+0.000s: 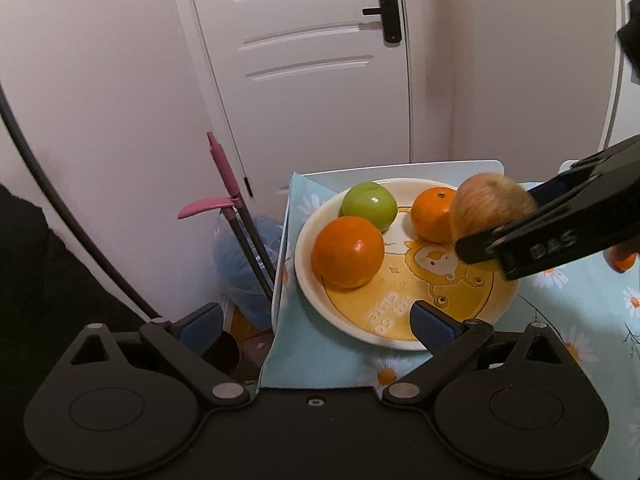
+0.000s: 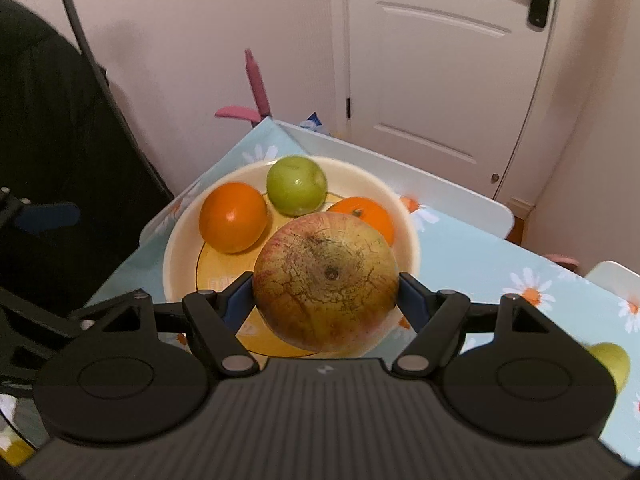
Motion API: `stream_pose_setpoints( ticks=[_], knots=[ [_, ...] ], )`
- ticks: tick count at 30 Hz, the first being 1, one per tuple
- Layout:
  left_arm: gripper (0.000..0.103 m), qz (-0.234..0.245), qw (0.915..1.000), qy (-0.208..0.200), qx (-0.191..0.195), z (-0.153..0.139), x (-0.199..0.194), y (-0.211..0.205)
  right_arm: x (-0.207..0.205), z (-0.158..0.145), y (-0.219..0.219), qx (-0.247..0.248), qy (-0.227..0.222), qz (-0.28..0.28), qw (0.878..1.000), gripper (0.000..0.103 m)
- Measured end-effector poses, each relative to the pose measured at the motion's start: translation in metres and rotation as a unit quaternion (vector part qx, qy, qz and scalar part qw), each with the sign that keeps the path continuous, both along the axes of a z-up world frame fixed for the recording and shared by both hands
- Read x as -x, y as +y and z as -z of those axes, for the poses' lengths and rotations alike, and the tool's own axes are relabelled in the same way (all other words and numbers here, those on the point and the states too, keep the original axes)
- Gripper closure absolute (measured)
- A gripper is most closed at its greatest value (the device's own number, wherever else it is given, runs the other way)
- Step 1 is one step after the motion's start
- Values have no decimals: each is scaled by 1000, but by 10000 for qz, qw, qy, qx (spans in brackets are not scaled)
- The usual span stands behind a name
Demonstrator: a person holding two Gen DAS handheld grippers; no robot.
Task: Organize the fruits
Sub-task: 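Carry the orange and large apple into the cream bowl and release both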
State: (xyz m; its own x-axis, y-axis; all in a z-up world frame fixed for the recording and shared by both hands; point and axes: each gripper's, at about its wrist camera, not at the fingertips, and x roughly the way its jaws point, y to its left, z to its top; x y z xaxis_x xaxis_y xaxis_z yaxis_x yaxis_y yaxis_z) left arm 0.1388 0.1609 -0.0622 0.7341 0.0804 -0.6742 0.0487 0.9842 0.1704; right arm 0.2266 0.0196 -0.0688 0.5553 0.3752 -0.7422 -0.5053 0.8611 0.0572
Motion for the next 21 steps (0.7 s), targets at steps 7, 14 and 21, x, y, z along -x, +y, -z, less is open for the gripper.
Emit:
stream_pose_setpoints(
  ticks=[7,14,21],
  knots=[
    [1,-44,10000,14,24,7,10,2,-3,15,16,113,43,-105,9999,13],
    [1,54,10000,5,27,7,15,2,4,2,12,30,-395,6,9992,0],
    [1,135,9998,-126,117,-5,19,1,19,-19,0,-16,-454,248,9987,0]
  ],
)
